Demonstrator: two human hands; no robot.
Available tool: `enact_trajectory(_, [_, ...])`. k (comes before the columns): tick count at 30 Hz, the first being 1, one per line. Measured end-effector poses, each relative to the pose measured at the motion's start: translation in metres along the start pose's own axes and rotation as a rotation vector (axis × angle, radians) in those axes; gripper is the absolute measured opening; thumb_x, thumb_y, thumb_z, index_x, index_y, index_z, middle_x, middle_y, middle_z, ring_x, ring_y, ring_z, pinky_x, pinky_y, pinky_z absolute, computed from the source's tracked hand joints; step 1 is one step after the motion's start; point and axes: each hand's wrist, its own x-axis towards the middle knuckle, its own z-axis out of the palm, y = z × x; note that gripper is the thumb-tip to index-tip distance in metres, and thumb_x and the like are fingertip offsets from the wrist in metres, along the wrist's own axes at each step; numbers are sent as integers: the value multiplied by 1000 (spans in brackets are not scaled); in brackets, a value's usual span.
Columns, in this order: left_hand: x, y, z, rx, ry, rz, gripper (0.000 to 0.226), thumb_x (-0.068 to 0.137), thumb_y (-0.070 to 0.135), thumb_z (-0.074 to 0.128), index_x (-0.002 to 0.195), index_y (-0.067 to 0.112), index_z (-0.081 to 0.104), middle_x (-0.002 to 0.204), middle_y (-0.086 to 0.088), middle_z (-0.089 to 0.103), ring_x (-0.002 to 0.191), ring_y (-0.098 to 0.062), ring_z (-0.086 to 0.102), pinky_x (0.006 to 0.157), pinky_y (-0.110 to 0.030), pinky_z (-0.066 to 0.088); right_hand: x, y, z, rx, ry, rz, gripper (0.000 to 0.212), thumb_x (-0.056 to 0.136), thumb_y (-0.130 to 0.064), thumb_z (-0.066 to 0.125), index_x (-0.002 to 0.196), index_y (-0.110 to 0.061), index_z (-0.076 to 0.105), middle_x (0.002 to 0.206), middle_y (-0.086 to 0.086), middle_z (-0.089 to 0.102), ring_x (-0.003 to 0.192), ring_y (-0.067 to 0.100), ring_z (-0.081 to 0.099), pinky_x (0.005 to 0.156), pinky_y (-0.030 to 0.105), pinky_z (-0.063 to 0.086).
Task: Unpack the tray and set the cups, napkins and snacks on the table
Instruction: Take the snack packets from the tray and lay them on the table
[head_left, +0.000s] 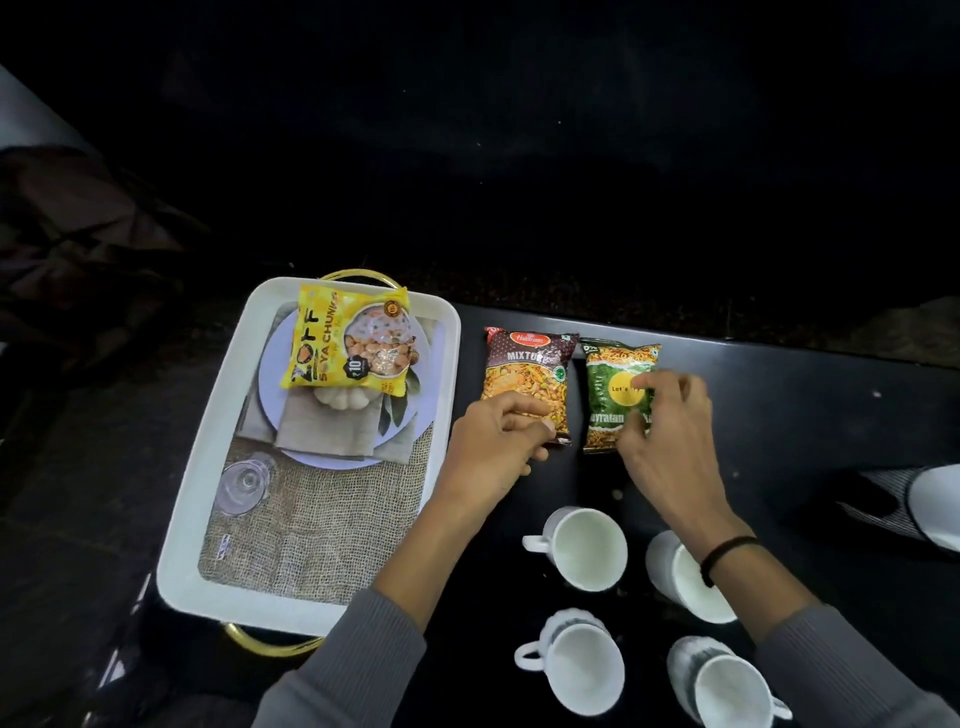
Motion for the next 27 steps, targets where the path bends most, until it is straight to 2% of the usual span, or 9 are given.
enact_trajectory(4, [-8, -4, -15, -26, 9, 2, 11, 91, 17, 71, 100, 21, 73, 88, -5, 78, 71, -8, 71, 65, -25, 55, -8, -15, 2, -12, -20, -11, 45, 87, 10, 54, 129, -7, 55, 129, 15, 43, 120, 34, 46, 80, 38, 46])
enact_trajectory(7, [-13, -7, -26, -40, 32, 6, 12, 90, 16, 71, 101, 21, 73, 86, -3, 77, 69, -8, 70, 63, -23, 55, -16, -37, 11, 7, -33, -62, 42, 88, 9, 54, 127, -8, 56, 127, 13, 44, 118, 34, 49, 84, 43, 51])
enact_trajectory(11, [-15, -11, -50, -71, 80, 19, 11, 90, 15, 71, 99, 20, 73, 76, 3, 73, 68, -9, 69, 60, -23, 54, -23, -72, 33, 11, -84, -191, 36, 92, 5, 56, 126, -8, 57, 121, 11, 45, 114, 30, 50, 83, 34, 45])
enact_trajectory(16, [-20, -21, -93, -72, 183, 18, 10, 88, 15, 70, 97, 20, 72, 83, 1, 72, 67, -8, 68, 59, -24, 52, -28, -116, 65, 25, -137, -315, 27, 97, -5, 55, 124, -8, 57, 122, 11, 49, 113, 30, 51, 84, 32, 43])
enact_trajectory(19, [-21, -28, -122, 3, 284, 13, 14, 88, 17, 69, 101, 22, 71, 94, 3, 73, 83, -14, 70, 73, -34, 59, -28, -137, 82, 29, -196, -359, 27, 102, -12, 55, 128, -8, 54, 128, 12, 48, 114, 30, 53, 79, 23, 36])
enact_trajectory(22, [-17, -33, -149, 80, 447, 44, 18, 86, 23, 72, 100, 30, 63, 98, 12, 69, 91, -9, 67, 74, -31, 56, -22, -157, 97, 11, -220, -391, 29, 102, -17, 56, 131, -11, 54, 138, 7, 48, 128, 27, 49, 87, 29, 43])
enact_trajectory(23, [-14, -33, -156, 86, 499, 48, 23, 84, 26, 74, 102, 29, 59, 103, 10, 67, 94, -11, 66, 76, -34, 55, -18, -163, 101, -9, -228, -412, 30, 101, -17, 57, 131, -11, 54, 140, 6, 49, 131, 27, 48, 91, 33, 46])
enact_trajectory(24, [-10, -34, -162, 86, 544, 41, 33, 82, 29, 76, 107, 27, 55, 110, 5, 63, 97, -15, 64, 78, -37, 53, -15, -169, 106, -37, -246, -429, 34, 100, -18, 58, 133, -11, 53, 144, 6, 47, 135, 28, 45, 98, 37, 46])
enact_trajectory(27, [8, -34, -174, 86, 643, -54, 71, 80, 32, 79, 135, 8, 41, 130, -7, 47, 109, -26, 55, 80, -34, 42, -5, -179, 118, -146, -347, -454, 55, 99, -21, 59, 150, -14, 43, 165, 6, 31, 151, 27, 27, 117, 44, 35])
